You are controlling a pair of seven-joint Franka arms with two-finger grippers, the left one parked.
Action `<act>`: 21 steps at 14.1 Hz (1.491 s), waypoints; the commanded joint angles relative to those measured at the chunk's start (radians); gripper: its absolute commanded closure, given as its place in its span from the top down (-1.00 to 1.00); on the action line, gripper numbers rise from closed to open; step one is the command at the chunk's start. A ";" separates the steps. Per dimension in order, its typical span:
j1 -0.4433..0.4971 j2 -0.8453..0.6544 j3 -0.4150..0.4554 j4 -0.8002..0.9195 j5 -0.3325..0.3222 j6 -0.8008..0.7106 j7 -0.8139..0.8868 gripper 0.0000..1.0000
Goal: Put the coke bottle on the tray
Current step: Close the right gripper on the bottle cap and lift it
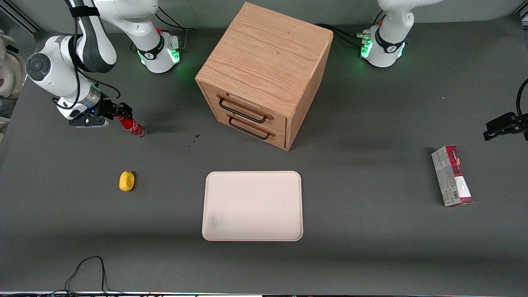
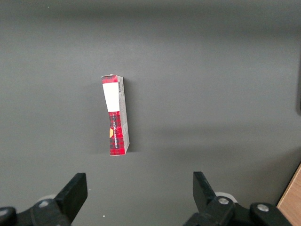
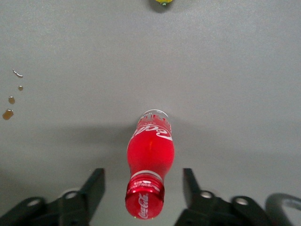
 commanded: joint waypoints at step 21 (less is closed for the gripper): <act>0.010 0.132 0.006 1.045 0.004 -0.936 -0.025 -1.00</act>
